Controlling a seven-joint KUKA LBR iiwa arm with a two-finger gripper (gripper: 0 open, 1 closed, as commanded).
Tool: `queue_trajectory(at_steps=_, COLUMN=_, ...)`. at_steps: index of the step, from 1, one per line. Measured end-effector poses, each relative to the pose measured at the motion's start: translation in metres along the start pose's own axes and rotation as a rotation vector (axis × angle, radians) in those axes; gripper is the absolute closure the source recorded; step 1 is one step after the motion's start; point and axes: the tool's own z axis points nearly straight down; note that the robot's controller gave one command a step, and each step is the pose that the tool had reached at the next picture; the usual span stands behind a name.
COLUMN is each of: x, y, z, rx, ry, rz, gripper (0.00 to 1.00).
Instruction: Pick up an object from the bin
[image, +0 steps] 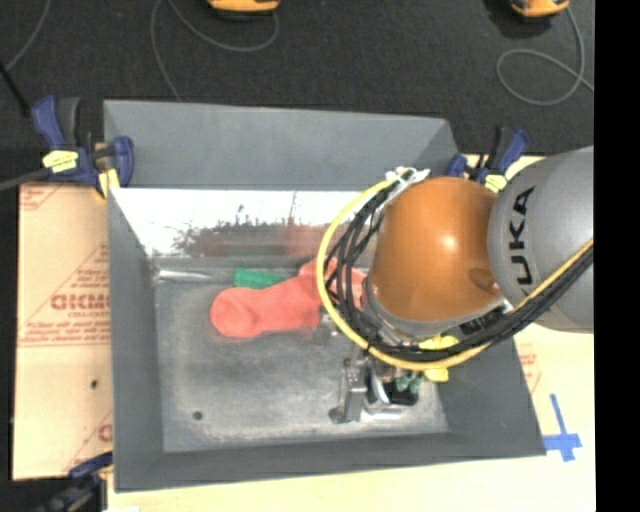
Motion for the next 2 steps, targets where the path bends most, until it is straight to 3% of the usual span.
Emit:
queue_trajectory(at_steps=1, x=-0.001, y=0.0, z=-0.004, rx=-0.001, ry=-0.009, rz=0.002, gripper=0.0)
queue_trajectory(at_steps=2, x=-0.027, y=0.017, z=0.026, rx=0.001, ry=-0.015, rz=-0.091, gripper=0.0)
